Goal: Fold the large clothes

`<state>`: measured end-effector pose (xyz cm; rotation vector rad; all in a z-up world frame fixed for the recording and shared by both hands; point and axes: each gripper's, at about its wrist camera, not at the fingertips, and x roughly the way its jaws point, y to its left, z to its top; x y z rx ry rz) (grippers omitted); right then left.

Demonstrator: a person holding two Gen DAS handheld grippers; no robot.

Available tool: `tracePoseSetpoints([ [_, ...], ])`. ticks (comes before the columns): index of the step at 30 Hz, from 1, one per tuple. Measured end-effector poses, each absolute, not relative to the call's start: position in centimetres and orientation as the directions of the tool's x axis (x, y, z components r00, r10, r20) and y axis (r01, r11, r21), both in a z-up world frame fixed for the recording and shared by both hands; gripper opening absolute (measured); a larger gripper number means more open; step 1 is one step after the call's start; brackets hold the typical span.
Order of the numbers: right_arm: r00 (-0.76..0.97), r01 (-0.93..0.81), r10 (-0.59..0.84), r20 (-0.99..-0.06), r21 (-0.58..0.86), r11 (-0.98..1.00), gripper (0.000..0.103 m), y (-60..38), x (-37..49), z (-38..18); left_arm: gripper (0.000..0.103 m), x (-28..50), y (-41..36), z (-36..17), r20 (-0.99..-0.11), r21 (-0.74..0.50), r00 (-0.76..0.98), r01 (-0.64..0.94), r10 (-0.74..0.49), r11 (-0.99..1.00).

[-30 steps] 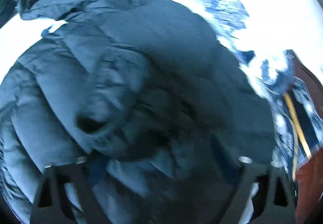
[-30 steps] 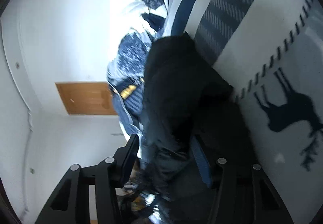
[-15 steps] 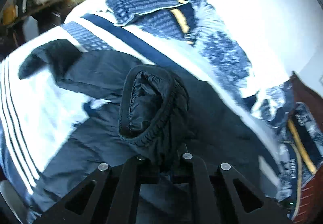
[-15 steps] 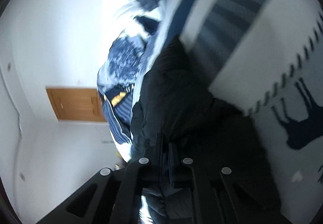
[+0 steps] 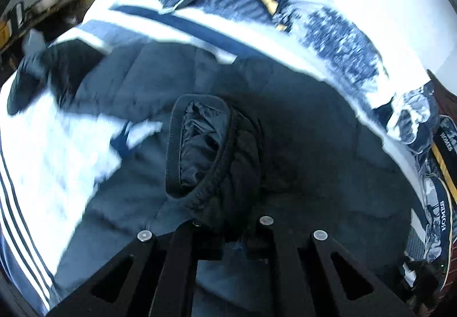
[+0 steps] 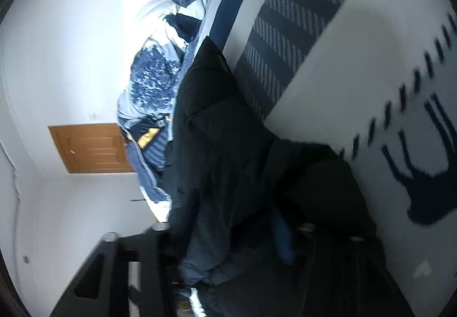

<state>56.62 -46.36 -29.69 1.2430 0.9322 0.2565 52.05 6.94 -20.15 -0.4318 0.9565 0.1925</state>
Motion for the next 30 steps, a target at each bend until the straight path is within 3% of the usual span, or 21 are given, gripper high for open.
tracePoseSetpoints([
  [3,0.641,0.291,0.604,-0.473,0.878,0.380,0.005,-45.9,56.5,-28.5,0.007,53.4,6.9,-17.6,-0.769,-0.267,0.639,-0.290,-0.022,0.919],
  [6,0.652,0.278,0.553,-0.519,0.842,0.462,0.005,-46.0,56.2,-27.2,0.007,55.3,6.7,-16.6,-0.732,-0.250,0.680,-0.234,-0.025,0.940],
  [8,0.645,0.290,0.531,-0.550,0.819,0.496,0.005,-46.1,56.3,-27.2,0.007,57.3,6.6,-17.8,-0.764,-0.226,0.645,-0.238,-0.021,0.945],
  [12,0.616,0.337,0.537,-0.576,0.809,0.482,0.005,-46.2,56.4,-28.7,0.007,59.5,8.2,-25.3,-0.886,-0.186,0.461,-0.251,-0.052,0.950],
  [18,0.634,0.320,0.530,-0.563,0.815,0.483,0.004,-46.8,56.0,-28.2,0.013,59.1,9.1,-21.6,-0.814,-0.230,0.578,-0.251,-0.045,0.940],
  [19,0.631,0.325,0.531,-0.566,0.814,0.481,0.004,-46.7,56.2,-28.3,0.025,59.3,9.0,-21.8,-0.836,-0.202,0.548,-0.264,-0.025,0.943],
  [20,0.625,0.333,0.533,-0.571,0.812,0.479,0.004,-46.6,56.5,-28.5,0.047,59.9,8.8,-22.4,-0.864,-0.151,0.503,-0.277,0.009,0.949],
  [21,0.619,0.341,0.533,-0.576,0.809,0.479,0.004,-46.5,56.6,-28.7,0.056,60.3,8.5,-23.6,-0.893,-0.083,0.448,-0.273,0.050,0.958],
  [23,0.609,0.357,0.553,-0.569,0.819,0.449,0.006,-46.5,56.7,-29.4,0.059,59.9,8.7,-25.3,-0.905,0.008,0.410,-0.258,0.117,0.966],
  [25,0.590,0.377,0.582,-0.560,0.828,0.414,0.007,-46.5,56.9,-30.1,0.059,57.2,10.2,-25.1,-0.896,-0.007,0.427,-0.283,0.120,0.959],
  [28,0.576,0.393,0.594,-0.563,0.827,0.403,0.024,-46.7,56.6,-30.3,0.061,53.3,11.3,-23.3,-0.862,-0.041,0.494,-0.297,0.117,0.954],
  [29,0.574,0.387,0.598,-0.559,0.829,0.404,0.034,-46.8,56.4,-30.1,0.065,51.3,11.6,-22.6,-0.847,-0.030,0.514,-0.301,0.136,0.953],
  [30,0.567,0.388,0.597,-0.567,0.824,0.413,0.049,-46.8,56.1,-29.6,0.068,49.3,11.8,-21.9,-0.834,-0.028,0.533,-0.303,0.145,0.953],
])
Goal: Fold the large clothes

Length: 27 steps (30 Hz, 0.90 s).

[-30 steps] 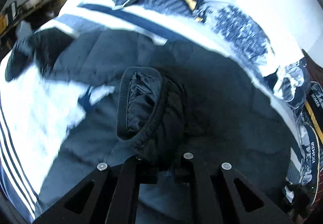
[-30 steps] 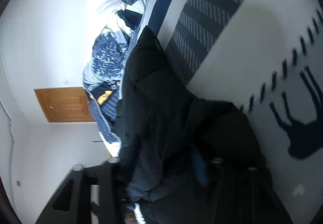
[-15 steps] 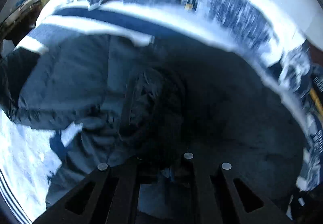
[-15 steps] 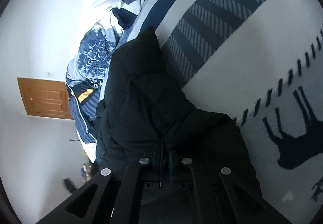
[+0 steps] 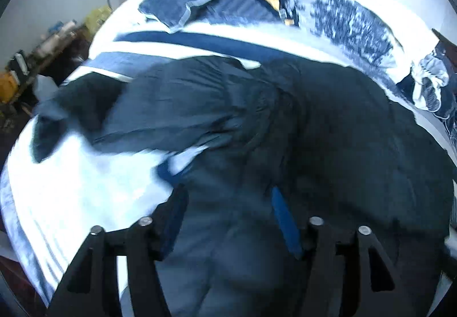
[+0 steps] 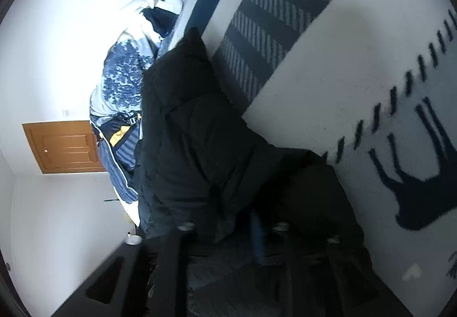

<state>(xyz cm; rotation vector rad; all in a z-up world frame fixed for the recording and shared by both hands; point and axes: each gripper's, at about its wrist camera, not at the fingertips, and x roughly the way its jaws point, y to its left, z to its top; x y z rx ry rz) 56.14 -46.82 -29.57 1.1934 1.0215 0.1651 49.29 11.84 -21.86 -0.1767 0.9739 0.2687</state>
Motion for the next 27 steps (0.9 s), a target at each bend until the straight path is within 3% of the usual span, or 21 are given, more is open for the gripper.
tracePoseSetpoints([
  [2,0.581,0.365,0.574,-0.577,0.815,0.450,0.066,-46.8,55.3,-27.9,0.071,45.2,12.1,-20.3,-0.812,-0.035,0.565,-0.303,0.150,0.952],
  [5,0.623,0.270,0.515,-0.588,0.780,0.564,0.067,-45.3,52.2,-23.7,0.079,39.2,12.5,-17.6,-0.782,-0.093,0.611,-0.304,0.120,0.948],
  [11,0.653,0.083,0.492,-0.575,0.701,0.709,0.067,-38.3,41.6,-17.9,0.083,29.9,13.9,-15.2,-0.766,-0.247,0.642,-0.328,0.023,0.912],
  [15,0.712,-0.013,0.398,-0.579,0.555,0.832,0.070,-32.5,34.9,-12.7,0.083,25.9,15.4,-14.2,-0.751,-0.368,0.658,-0.362,-0.045,0.857],
  [20,0.796,-0.068,0.330,-0.508,0.467,0.882,0.076,-28.1,30.6,-7.6,0.083,23.0,17.0,-11.5,-0.727,-0.342,0.685,-0.411,0.039,0.845],
  [24,0.784,-0.155,0.382,-0.490,0.442,0.883,0.077,-24.4,29.6,-4.5,0.083,21.4,18.2,-9.9,-0.666,-0.320,0.738,-0.411,0.106,0.854],
  [27,0.744,-0.236,0.436,-0.507,0.410,0.881,0.077,-21.4,29.7,-3.1,0.083,20.9,19.7,-9.6,-0.653,-0.374,0.754,-0.400,0.068,0.836],
])
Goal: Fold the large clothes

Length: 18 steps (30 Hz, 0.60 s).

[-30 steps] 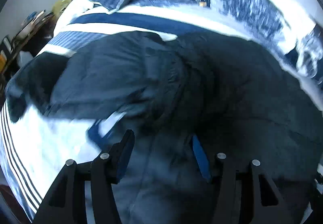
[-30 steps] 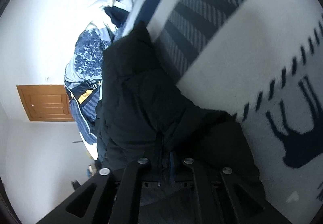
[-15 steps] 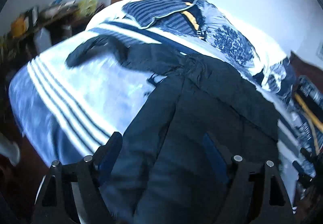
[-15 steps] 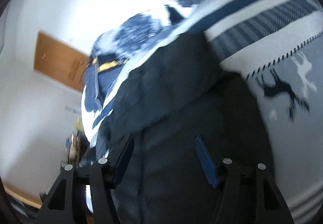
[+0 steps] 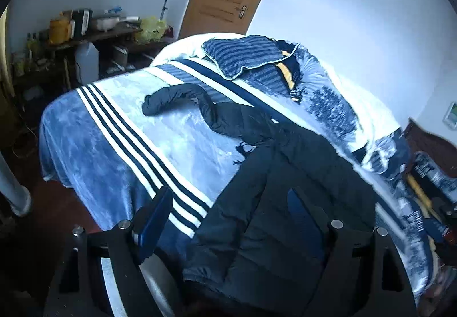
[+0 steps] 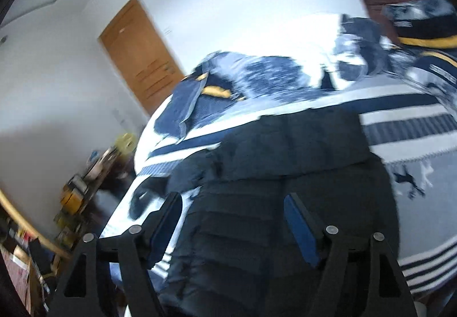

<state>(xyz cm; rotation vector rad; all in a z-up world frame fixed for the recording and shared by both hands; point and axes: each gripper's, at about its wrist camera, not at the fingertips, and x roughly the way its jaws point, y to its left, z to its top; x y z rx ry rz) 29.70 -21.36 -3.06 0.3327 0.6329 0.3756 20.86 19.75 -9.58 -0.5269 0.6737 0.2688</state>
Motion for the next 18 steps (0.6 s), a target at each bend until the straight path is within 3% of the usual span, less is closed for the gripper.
tracePoseSetpoints([
  [3,0.732,-0.271,0.420,-0.536,0.337,0.902,0.077,-18.2,30.1,-2.4,0.083,21.1,21.4,-10.2,-0.671,-0.433,0.741,-0.420,0.026,0.797],
  [18,0.587,-0.353,0.485,-0.649,0.334,0.874,0.077,-10.3,38.6,-7.5,0.083,27.6,29.9,-17.8,-0.678,-0.671,0.715,-0.506,-0.172,0.541],
])
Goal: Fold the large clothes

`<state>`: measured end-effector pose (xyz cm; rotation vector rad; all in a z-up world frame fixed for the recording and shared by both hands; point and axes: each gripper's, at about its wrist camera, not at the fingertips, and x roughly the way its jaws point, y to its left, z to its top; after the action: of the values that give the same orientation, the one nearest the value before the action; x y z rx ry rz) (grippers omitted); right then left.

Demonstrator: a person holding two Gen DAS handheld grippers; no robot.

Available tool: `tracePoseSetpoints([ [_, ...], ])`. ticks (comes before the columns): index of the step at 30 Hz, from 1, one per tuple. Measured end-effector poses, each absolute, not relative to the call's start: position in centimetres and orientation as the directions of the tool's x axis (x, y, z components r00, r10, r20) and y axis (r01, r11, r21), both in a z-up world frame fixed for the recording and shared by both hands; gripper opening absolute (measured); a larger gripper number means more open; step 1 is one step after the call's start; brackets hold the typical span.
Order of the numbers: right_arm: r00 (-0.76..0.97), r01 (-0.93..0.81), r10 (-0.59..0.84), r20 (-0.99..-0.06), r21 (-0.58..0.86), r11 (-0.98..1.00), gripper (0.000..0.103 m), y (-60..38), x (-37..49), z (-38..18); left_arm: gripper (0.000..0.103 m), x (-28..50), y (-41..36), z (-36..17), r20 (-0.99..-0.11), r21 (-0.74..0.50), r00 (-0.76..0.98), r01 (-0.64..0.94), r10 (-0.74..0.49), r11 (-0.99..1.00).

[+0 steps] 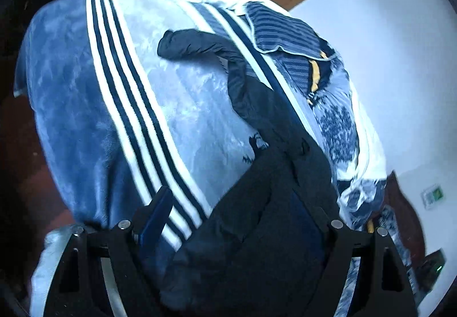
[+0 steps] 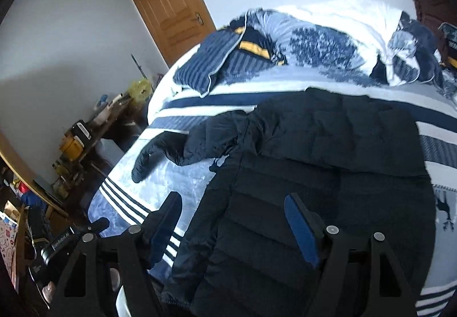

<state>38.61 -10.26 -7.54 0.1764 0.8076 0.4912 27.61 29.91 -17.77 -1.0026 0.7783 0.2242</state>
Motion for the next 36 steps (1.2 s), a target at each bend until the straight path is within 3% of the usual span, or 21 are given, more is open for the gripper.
tracePoseSetpoints([
  [11,0.497,-0.377,0.492,-0.715,0.332,0.864,0.077,-5.2,47.0,-13.2,0.083,38.0,36.5,-23.4,-0.694,-0.694,0.702,-0.592,-0.161,0.409],
  [18,0.471,-0.340,0.462,-0.751,0.328,0.881,0.077,-4.0,50.8,-16.5,0.083,44.0,42.0,-27.1,-0.602,-0.797,0.772,-0.567,-0.204,0.208],
  [26,0.455,-0.315,0.461,-0.762,0.346,0.884,0.077,-4.5,52.3,-18.2,0.081,47.6,46.5,-28.2,-0.639,-0.759,0.767,-0.615,-0.063,0.213],
  [28,0.453,-0.315,0.463,-0.762,0.349,0.882,0.077,-4.9,52.2,-18.2,0.063,47.8,46.8,-28.2,-0.655,-0.743,0.755,-0.636,-0.035,0.209],
  [29,0.455,-0.314,0.464,-0.760,0.350,0.883,0.077,-5.2,52.1,-18.2,0.041,48.2,46.9,-28.1,-0.658,-0.737,0.752,-0.634,-0.035,0.234],
  [30,0.456,-0.312,0.464,-0.760,0.352,0.882,0.077,-5.4,52.0,-18.2,0.030,48.7,46.8,-28.0,-0.673,-0.721,0.739,-0.640,-0.044,0.266],
  [31,0.454,-0.310,0.466,-0.759,0.356,0.882,0.077,-5.6,51.9,-18.3,0.007,48.8,46.6,-27.7,-0.673,-0.718,0.737,-0.635,-0.052,0.286],
  [36,0.461,-0.293,0.464,-0.756,0.364,0.884,0.077,-7.2,51.1,-18.1,0.004,47.7,43.3,-21.5,-0.616,-0.675,0.787,-0.554,0.041,0.488],
])
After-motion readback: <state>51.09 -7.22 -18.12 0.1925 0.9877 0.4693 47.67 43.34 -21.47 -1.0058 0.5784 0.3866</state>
